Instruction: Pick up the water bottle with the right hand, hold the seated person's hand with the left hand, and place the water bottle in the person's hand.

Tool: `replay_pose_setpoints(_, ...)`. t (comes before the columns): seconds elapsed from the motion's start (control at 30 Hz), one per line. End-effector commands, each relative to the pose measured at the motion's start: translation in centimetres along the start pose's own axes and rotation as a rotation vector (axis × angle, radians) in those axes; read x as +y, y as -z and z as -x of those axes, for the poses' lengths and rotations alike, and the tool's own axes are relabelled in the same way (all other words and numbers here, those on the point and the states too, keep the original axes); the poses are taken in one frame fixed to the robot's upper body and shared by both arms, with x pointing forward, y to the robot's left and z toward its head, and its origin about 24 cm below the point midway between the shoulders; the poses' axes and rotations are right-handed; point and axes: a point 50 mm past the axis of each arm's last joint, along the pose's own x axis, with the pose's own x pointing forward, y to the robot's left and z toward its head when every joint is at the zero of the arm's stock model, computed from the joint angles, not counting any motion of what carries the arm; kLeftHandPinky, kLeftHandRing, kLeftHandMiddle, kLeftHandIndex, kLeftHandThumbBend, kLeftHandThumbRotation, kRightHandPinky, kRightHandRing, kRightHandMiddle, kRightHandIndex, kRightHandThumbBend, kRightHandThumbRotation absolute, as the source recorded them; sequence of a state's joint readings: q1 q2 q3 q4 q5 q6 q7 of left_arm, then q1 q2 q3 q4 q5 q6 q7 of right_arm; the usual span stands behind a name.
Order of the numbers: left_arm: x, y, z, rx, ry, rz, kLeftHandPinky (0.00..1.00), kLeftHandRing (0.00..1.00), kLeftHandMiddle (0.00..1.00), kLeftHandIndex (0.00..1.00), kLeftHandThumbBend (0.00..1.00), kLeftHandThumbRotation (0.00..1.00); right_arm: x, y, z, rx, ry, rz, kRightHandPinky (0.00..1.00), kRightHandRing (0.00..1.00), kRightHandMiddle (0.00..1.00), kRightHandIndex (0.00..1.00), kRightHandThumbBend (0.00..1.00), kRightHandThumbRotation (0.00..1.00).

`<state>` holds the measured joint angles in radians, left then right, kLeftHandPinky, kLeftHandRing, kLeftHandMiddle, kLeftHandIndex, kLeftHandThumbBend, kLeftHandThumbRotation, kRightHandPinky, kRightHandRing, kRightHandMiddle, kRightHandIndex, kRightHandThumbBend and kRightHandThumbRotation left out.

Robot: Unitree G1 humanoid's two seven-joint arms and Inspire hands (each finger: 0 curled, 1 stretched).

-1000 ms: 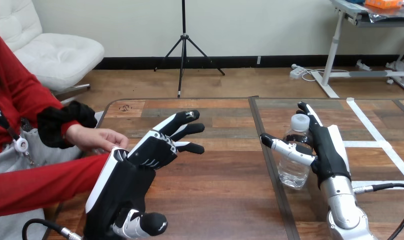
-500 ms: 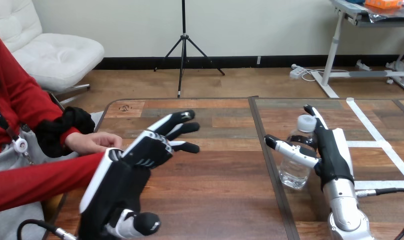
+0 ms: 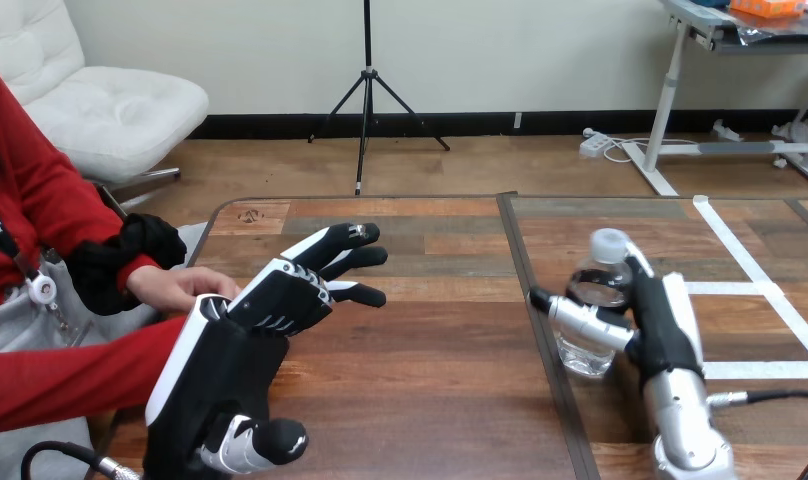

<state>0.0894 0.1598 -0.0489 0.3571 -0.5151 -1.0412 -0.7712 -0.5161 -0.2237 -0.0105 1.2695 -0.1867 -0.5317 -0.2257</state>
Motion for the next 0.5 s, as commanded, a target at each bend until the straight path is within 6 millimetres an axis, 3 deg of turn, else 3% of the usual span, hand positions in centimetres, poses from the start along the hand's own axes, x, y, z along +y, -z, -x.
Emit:
replay_pose_setpoints(0.0,0.77,-0.97,-0.83,-0.057,-0.004,-0.010,0.69,0.83,0.87,0.84,0.91,0.69,1.35,0.04,0.16,0.020,-0.031,-0.001,0.89,0.91,0.91,0.94,1.00,0.35)
replay_pose_setpoints(0.47,1.08,-1.30,-0.45,-0.053,-0.013,-0.009,0.71,0.84,0.87,0.85,0.86,0.67,1.64,0.51,0.34,0.060,-0.028,-0.009,0.88,0.90,0.90,0.93,1.00,0.36)
